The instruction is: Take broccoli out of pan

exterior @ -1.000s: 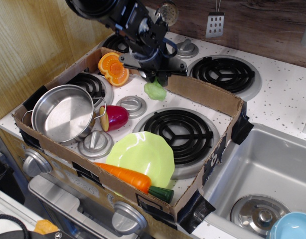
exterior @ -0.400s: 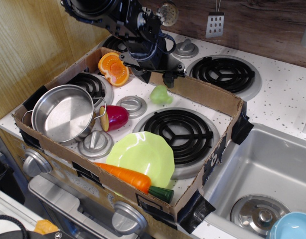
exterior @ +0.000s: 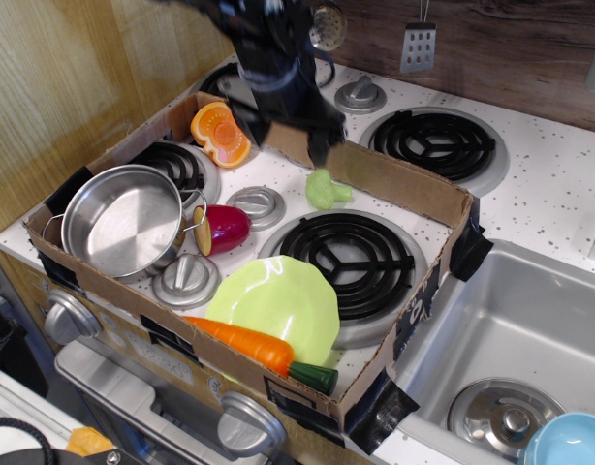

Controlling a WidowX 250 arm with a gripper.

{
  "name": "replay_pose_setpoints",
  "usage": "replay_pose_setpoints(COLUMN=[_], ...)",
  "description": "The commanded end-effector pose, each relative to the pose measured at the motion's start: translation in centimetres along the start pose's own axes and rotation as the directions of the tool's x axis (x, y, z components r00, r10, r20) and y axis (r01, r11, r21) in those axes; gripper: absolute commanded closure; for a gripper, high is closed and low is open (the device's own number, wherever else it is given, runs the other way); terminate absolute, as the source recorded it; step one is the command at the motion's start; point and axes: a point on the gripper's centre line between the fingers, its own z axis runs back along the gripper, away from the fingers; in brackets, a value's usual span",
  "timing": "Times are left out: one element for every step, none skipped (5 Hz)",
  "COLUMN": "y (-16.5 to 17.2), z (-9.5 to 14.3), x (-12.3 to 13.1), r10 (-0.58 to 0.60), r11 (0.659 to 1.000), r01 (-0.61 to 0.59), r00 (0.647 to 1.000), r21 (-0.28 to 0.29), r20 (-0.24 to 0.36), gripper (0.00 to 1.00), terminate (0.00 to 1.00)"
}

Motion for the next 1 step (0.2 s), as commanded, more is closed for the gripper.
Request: replay_pose_setpoints(y=[1.07], z=[3.72], x=[3.12], r10=[-0.031], r11=[0.999], r01=[0.029], r00=[0.998], r21=[0.035], r20=[0.058], gripper=[0.00], terminate=[1.00])
